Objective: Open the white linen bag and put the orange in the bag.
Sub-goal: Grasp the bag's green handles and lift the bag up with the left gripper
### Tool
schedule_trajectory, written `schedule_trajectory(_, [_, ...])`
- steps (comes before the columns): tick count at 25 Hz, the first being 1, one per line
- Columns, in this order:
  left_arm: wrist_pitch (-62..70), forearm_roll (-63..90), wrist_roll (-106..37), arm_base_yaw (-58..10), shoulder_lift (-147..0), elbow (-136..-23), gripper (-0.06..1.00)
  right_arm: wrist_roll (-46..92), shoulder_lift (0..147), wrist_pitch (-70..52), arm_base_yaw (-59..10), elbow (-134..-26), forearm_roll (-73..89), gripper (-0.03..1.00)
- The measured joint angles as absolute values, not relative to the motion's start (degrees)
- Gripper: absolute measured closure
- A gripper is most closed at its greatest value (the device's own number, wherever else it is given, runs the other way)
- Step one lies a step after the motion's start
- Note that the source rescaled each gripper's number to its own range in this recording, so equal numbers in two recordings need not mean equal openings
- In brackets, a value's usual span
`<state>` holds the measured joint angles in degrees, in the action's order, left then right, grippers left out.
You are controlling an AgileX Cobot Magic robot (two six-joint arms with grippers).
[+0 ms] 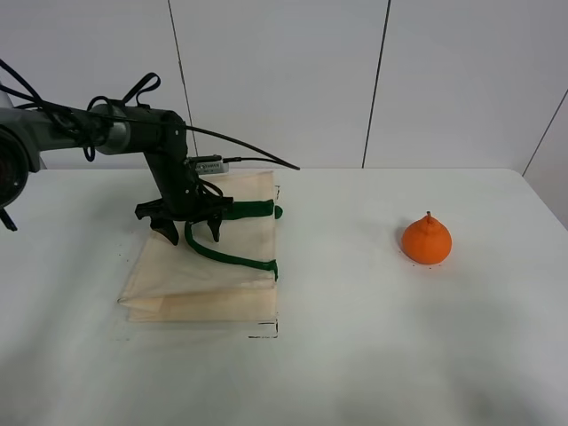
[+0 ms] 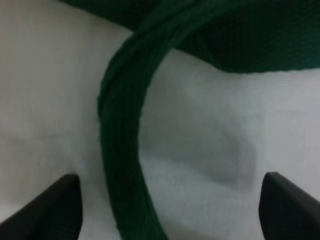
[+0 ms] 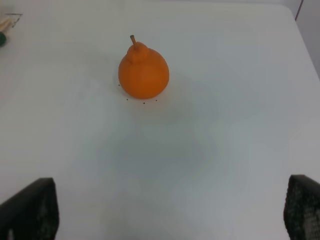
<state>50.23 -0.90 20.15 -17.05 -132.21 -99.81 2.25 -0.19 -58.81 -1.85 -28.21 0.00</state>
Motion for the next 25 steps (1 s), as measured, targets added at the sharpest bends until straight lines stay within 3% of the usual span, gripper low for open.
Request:
schedule_trajectory(4, [50.0,-0.9,20.1,-17.1,-133.2,-99.8,-0.04,2.2,-0.2,-58.8,-1.8,-28.2,0.0,-0.03])
schedule_trajectory(7, [50.1,-0.9,20.1,-17.1,-133.3,-99.8,0.12,2.2,-0.2,-58.8,-1.8,-28.2,0.0,-0.03])
schedule_trajectory(12, [50.7,-1.3,21.4,-17.1,-133.3,-99.8,0.86,2.2,-0.2,-58.8,-1.8,-28.2,0.0,-0.03])
schedule_trajectory(13, [51.1,-1.3,21.9,-17.1,-133.3,-100.0,0.93,2.2,-0.2,-58.8,-1.8,-28.2,0.0,-0.03])
schedule_trajectory(25, [67.9,-0.7,17.9,-18.2,-121.6,-115.2,0.94,2.2,-0.2,-58.8,-1.8,-28.2,0.0,-0.03])
